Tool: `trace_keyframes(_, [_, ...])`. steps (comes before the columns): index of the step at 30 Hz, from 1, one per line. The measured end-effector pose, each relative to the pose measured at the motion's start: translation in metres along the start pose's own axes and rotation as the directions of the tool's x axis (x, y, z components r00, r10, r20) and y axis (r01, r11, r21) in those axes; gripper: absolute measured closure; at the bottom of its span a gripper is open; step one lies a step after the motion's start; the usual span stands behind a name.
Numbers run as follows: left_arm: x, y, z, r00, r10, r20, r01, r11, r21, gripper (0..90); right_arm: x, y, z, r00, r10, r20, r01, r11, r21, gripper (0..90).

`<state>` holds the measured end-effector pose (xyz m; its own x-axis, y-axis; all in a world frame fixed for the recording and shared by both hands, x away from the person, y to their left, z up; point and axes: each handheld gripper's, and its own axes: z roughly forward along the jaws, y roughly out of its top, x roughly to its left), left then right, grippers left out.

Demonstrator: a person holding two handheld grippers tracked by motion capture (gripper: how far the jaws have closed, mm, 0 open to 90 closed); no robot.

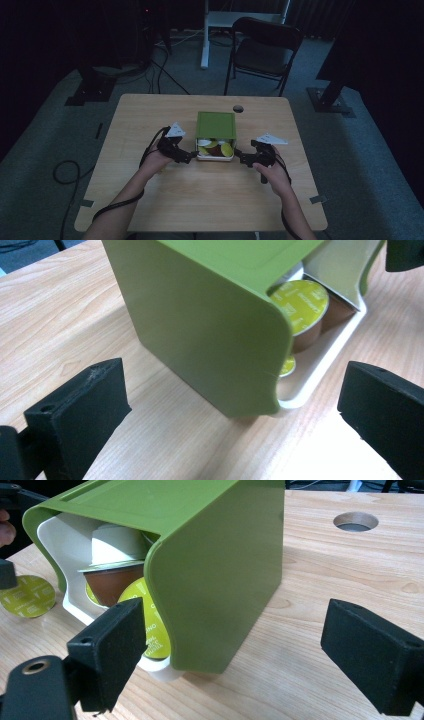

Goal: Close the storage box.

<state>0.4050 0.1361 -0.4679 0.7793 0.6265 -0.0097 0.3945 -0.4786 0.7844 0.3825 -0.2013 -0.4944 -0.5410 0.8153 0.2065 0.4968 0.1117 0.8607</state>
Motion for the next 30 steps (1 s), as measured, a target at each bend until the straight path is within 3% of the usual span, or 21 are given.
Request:
trace_keyframes(20, [0.005,-0.021,-0.036,0.9997,-0.007,-0.022,0.007,1.0,-0.001,0.0,-0.009,-0.009,-0.027,0.999,0.011,0.043,-0.011,1.0,-0.01,10.5])
trace_keyframes(30, [0.015,-0.035,-0.054,0.9979,-0.037,-0.054,0.036,0.9993,-0.009,0.0,-0.015,-0.016,-0.042,0.9962,0.022,0.084,-0.02,0.999,-0.025,10.5])
